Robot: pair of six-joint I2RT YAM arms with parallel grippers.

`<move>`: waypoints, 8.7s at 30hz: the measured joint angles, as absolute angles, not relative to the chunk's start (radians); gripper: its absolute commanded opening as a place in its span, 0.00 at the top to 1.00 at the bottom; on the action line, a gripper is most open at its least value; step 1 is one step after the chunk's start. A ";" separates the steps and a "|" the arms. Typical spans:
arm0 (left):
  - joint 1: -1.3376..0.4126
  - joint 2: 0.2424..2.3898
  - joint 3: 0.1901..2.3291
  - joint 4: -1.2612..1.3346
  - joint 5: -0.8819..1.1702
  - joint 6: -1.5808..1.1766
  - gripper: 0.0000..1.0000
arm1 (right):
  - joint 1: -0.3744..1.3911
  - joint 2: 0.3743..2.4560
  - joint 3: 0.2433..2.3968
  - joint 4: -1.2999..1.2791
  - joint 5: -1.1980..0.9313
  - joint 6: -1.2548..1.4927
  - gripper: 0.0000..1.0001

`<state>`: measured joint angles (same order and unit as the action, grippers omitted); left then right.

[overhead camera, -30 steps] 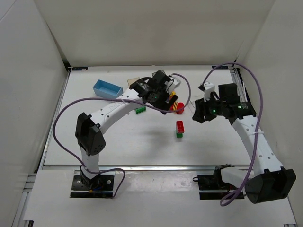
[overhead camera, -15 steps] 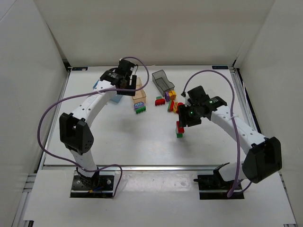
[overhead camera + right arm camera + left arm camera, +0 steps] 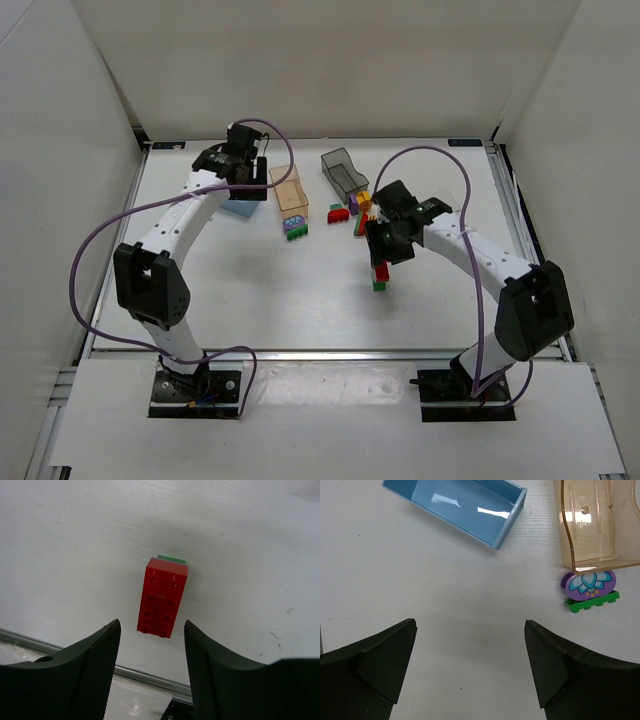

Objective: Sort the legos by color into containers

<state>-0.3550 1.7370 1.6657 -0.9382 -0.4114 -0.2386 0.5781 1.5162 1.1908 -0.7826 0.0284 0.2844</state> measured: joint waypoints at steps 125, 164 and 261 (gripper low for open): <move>-0.509 1.950 1.867 -0.630 0.953 0.096 0.80 | -0.099 1.088 1.215 -0.783 -0.716 0.039 1.00; -0.739 2.701 2.558 -0.361 0.653 -0.121 0.35 | -0.281 0.894 1.174 -1.002 -0.459 -0.010 1.00; -0.446 2.059 1.708 -0.100 1.482 -0.526 0.01 | 0.105 1.588 1.370 -0.250 -1.176 0.460 1.00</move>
<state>-0.4461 2.0594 1.7084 -0.0998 1.4818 -0.5262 0.1051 1.5875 1.3697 -0.2497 -1.1763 0.4599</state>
